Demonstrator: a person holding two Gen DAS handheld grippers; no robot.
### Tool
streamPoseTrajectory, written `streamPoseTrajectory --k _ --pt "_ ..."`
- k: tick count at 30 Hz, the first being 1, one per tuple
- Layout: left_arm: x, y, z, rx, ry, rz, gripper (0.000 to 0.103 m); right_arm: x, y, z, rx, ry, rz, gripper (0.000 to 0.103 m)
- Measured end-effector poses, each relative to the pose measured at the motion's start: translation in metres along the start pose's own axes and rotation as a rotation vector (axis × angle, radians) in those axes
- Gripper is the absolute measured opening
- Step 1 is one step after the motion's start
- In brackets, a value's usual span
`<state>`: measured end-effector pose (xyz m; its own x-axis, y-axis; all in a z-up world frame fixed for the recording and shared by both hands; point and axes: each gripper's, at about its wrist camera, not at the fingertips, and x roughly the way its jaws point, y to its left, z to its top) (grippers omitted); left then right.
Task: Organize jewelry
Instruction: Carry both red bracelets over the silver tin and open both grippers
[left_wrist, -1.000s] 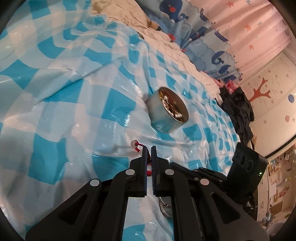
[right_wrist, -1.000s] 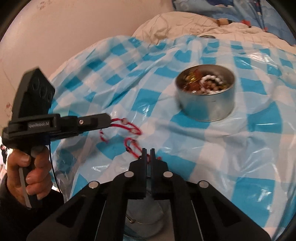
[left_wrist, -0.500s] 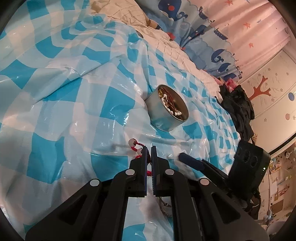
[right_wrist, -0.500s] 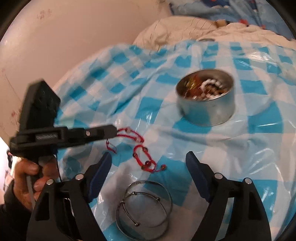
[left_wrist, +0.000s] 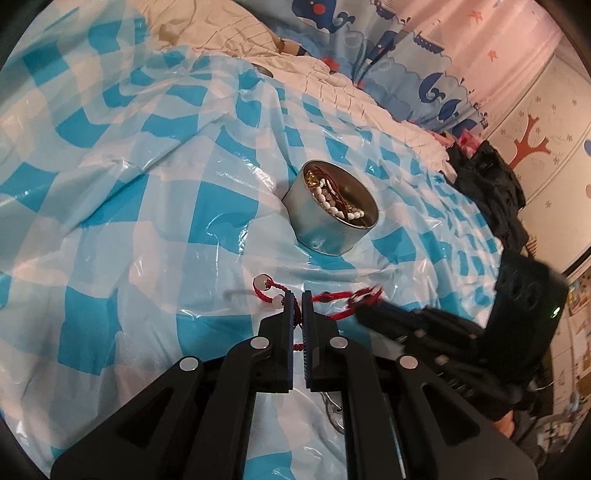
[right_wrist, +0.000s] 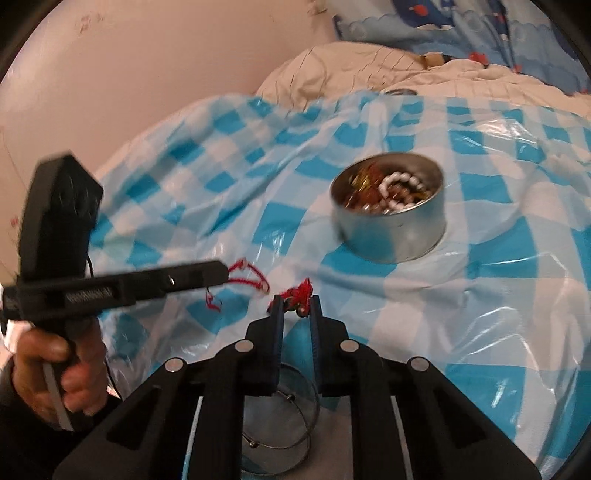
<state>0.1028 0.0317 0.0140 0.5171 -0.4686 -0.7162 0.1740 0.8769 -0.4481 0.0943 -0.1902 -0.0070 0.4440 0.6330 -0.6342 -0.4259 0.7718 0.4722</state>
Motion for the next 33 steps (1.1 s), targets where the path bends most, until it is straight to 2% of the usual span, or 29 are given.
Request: streamPoseTrajectory --k 7,24,33 --pt "0.000 -0.012 0.001 0.075 -0.016 0.066 0.003 -0.018 -0.004 0.005 0.022 -0.064 0.020 0.008" --pt "0.000 -0.024 0.002 0.135 -0.032 0.108 0.003 -0.033 -0.002 0.009 0.016 -0.119 0.048 0.008" --pt "0.002 -0.040 0.004 0.187 -0.055 0.135 0.003 -0.045 -0.002 0.014 0.015 -0.175 0.072 0.008"
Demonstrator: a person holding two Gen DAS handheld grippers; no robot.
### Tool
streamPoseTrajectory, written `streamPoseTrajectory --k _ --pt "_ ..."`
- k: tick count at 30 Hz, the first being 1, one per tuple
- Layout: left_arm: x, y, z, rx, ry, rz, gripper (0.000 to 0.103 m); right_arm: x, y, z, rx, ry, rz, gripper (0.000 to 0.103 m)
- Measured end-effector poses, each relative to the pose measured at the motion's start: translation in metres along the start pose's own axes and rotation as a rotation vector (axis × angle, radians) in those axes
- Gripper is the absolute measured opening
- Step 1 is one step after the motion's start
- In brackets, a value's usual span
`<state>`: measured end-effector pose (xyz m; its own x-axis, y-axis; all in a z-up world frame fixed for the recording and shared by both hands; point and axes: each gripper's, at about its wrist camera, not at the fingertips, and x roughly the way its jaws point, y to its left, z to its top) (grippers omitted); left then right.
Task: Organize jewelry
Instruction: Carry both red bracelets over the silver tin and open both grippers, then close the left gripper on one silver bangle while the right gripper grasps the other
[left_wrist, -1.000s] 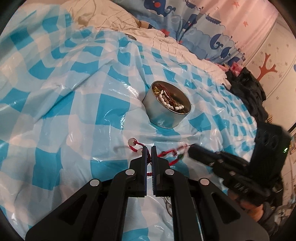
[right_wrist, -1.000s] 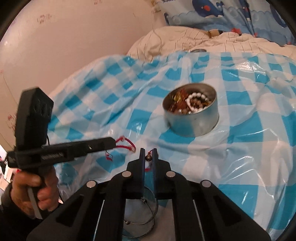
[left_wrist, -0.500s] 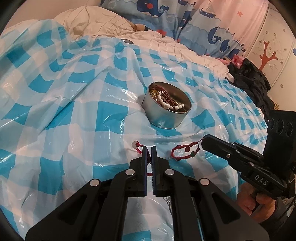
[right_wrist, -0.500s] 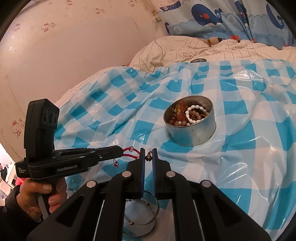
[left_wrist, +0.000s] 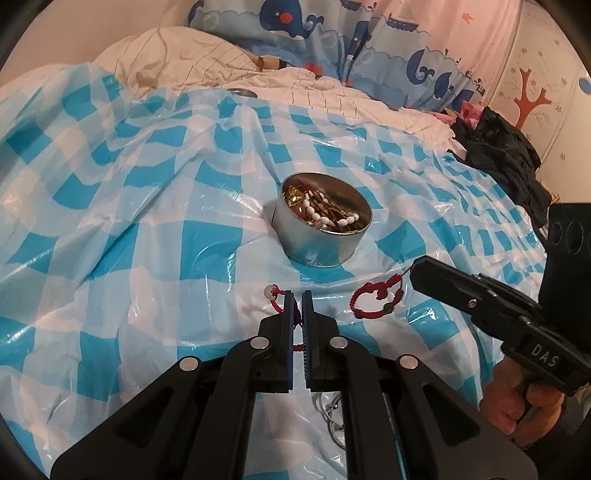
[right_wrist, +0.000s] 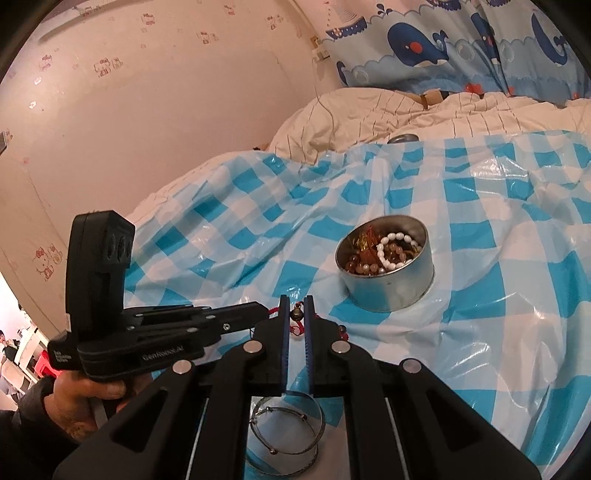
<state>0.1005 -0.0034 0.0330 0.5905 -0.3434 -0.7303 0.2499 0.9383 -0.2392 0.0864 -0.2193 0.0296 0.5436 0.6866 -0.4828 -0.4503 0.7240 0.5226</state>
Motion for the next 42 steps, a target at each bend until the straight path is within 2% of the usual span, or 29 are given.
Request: streamPoseTrajectory --k 6,12,24,28,30,32,33,34,38,40,42 --pt "0.000 -0.011 0.002 0.030 -0.008 0.004 0.004 -0.004 -0.002 0.002 0.004 -0.011 0.005 0.008" --pt "0.003 -0.015 0.009 0.014 -0.017 -0.024 0.004 -0.006 -0.003 0.013 -0.006 -0.039 0.006 0.008" --pt "0.017 -0.027 0.068 -0.095 -0.162 -0.147 0.004 0.000 -0.037 0.055 0.054 -0.105 0.019 0.008" --pt "0.040 -0.026 0.082 -0.144 -0.163 -0.176 0.004 0.017 -0.046 0.070 0.061 -0.099 0.030 0.008" --pt "0.056 -0.022 0.083 -0.173 -0.110 -0.178 0.010 0.034 -0.050 0.074 0.064 -0.052 0.007 0.009" --pt "0.071 -0.014 0.078 -0.224 -0.047 -0.128 0.026 0.046 -0.062 0.073 0.106 -0.008 -0.040 0.027" --pt "0.075 -0.009 0.075 -0.252 -0.032 -0.117 0.030 0.047 -0.069 0.070 0.138 -0.008 -0.053 0.043" --pt "0.076 -0.005 0.074 -0.273 -0.026 -0.110 0.037 0.046 -0.075 0.067 0.167 -0.010 -0.060 0.044" --pt "0.059 0.000 0.068 -0.263 -0.061 -0.063 0.048 0.038 -0.083 0.068 0.197 -0.029 -0.079 0.044" --pt "0.047 0.002 0.063 -0.243 -0.077 -0.042 0.051 0.032 -0.085 0.066 0.208 -0.037 -0.083 0.044" --pt "0.040 0.003 0.057 -0.209 -0.061 -0.021 0.051 0.027 -0.088 0.061 0.234 -0.029 -0.096 0.045"
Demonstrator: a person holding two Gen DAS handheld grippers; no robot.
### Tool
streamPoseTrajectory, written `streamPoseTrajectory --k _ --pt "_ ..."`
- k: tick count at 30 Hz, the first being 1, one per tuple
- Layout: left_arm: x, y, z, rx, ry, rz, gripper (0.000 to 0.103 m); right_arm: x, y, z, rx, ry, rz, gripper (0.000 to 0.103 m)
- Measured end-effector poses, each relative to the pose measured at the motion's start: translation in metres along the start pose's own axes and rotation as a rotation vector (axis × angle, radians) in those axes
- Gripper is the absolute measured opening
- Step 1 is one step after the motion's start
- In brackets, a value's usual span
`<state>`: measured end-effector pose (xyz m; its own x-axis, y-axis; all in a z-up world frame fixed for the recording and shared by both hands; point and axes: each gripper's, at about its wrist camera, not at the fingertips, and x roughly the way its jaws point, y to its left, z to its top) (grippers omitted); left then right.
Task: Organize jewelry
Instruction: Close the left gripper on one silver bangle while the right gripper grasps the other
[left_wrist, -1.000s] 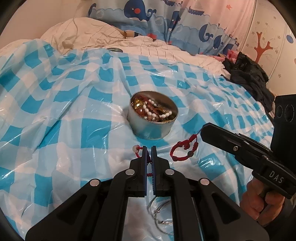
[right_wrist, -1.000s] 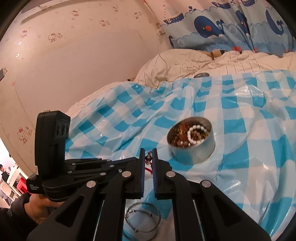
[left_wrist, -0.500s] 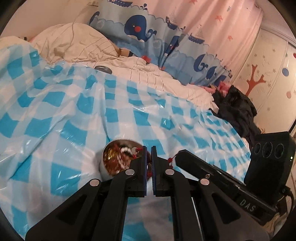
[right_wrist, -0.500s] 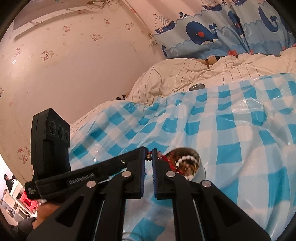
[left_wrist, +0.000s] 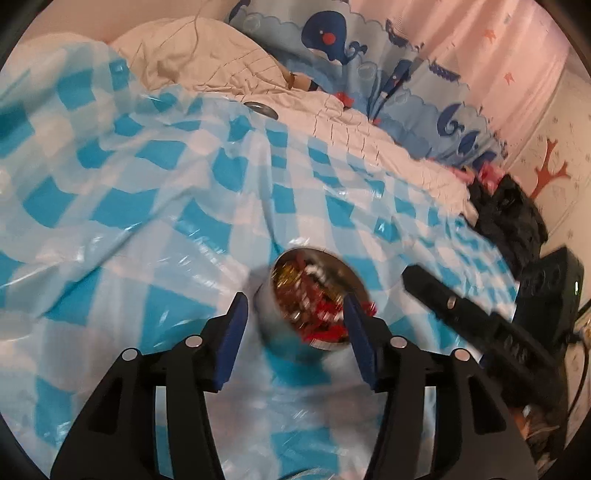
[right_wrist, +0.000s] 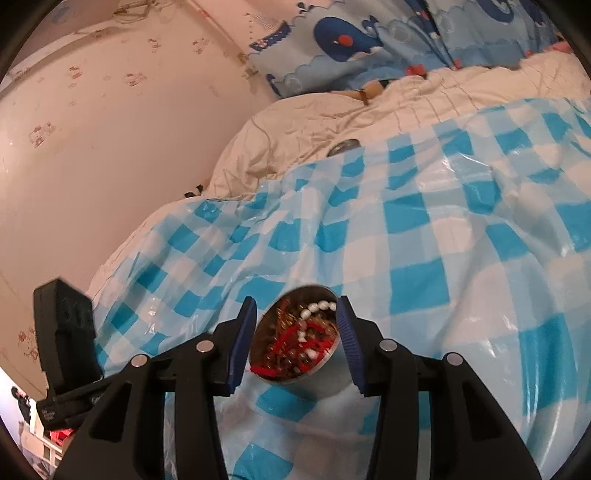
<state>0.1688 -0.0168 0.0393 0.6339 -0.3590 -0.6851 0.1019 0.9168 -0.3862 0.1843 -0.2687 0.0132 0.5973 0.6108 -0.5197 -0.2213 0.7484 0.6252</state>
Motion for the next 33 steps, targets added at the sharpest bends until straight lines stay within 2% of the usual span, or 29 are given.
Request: streamPoseTrajectory --k 6,10,13,16,19,22,24,26,28,30,32,33 --pt "-0.015 -0.005 -0.038 0.202 0.129 0.044 0.051 -0.022 -0.020 -0.025 0.113 0.066 -0.036 0.048" --pt "-0.026 -0.009 -0.071 0.323 0.188 0.054 0.051 -0.030 -0.014 -0.060 0.102 0.165 -0.043 0.049" --pt "-0.030 -0.007 -0.088 0.350 0.205 0.069 0.051 -0.033 0.005 -0.092 0.028 0.243 -0.039 0.049" --pt "-0.027 -0.005 -0.093 0.367 0.201 0.096 0.051 -0.039 0.030 -0.122 -0.104 0.279 -0.092 0.049" --pt "-0.024 -0.011 -0.098 0.424 0.198 0.131 0.051 -0.046 0.046 -0.142 -0.205 0.276 -0.140 0.051" --pt "-0.018 -0.019 -0.104 0.467 0.218 0.133 0.051 -0.042 0.057 -0.152 -0.307 0.275 -0.198 0.053" --pt "-0.014 -0.022 -0.107 0.501 0.208 0.166 0.051 -0.038 0.062 -0.155 -0.354 0.270 -0.228 0.054" --pt "-0.012 -0.018 -0.104 0.488 0.196 0.216 0.051 -0.030 0.070 -0.160 -0.457 0.265 -0.300 0.054" --pt "-0.013 -0.008 -0.097 0.450 0.175 0.272 0.051 -0.029 0.071 -0.159 -0.548 0.234 -0.412 0.059" --pt "-0.016 0.004 -0.092 0.404 0.158 0.311 0.050 -0.031 0.060 -0.146 -0.524 0.208 -0.477 0.060" --pt "-0.022 0.011 -0.089 0.376 0.150 0.285 0.050 -0.037 0.049 -0.136 -0.460 0.188 -0.468 0.060" --pt "-0.023 0.012 -0.088 0.370 0.148 0.261 0.050 -0.043 0.048 -0.133 -0.437 0.170 -0.425 0.060"
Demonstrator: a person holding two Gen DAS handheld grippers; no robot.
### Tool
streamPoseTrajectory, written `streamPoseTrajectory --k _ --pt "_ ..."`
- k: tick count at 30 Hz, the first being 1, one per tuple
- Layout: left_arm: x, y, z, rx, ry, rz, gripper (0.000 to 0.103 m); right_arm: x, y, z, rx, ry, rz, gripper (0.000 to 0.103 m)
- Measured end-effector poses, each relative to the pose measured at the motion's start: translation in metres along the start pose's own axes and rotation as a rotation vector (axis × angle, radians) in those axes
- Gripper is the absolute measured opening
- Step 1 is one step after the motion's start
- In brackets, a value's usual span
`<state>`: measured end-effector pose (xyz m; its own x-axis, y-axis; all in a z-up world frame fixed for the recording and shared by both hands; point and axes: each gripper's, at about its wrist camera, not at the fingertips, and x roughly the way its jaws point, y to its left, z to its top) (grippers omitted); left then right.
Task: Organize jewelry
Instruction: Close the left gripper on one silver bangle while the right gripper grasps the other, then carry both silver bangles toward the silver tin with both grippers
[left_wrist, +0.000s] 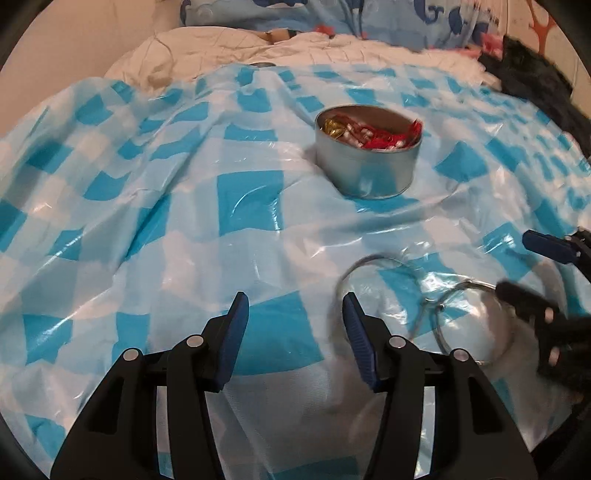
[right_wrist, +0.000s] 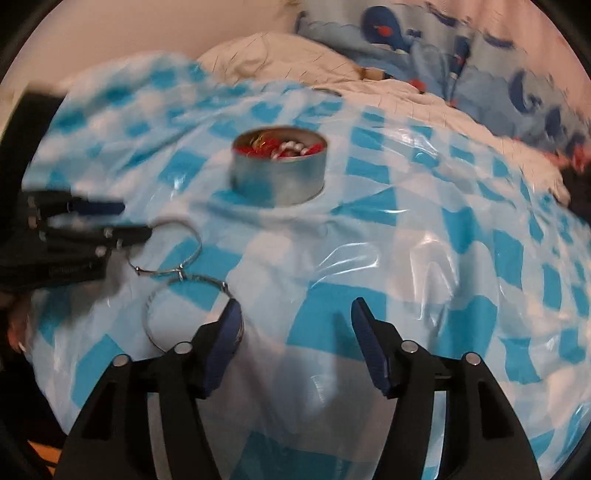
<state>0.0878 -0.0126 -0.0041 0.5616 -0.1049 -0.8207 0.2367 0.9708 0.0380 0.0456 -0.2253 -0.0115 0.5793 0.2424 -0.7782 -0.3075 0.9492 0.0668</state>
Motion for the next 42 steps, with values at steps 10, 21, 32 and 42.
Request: streamPoseTrajectory --k 10,21,32,42 --pt "0.001 -0.019 0.002 0.049 -0.049 -0.088 0.047 0.005 0.014 -0.002 0.015 0.035 0.179 0.031" --pt "0.009 -0.019 0.000 0.055 -0.006 -0.094 0.003 0.008 0.018 -0.003 -0.018 0.015 0.127 0.004" --pt "0.000 -0.004 0.008 -0.026 -0.034 -0.153 0.003 -0.004 0.003 0.005 0.062 -0.058 0.156 0.002" --pt "0.012 -0.002 0.007 -0.035 -0.007 -0.131 0.004 0.006 0.003 0.002 0.094 -0.012 0.182 0.038"
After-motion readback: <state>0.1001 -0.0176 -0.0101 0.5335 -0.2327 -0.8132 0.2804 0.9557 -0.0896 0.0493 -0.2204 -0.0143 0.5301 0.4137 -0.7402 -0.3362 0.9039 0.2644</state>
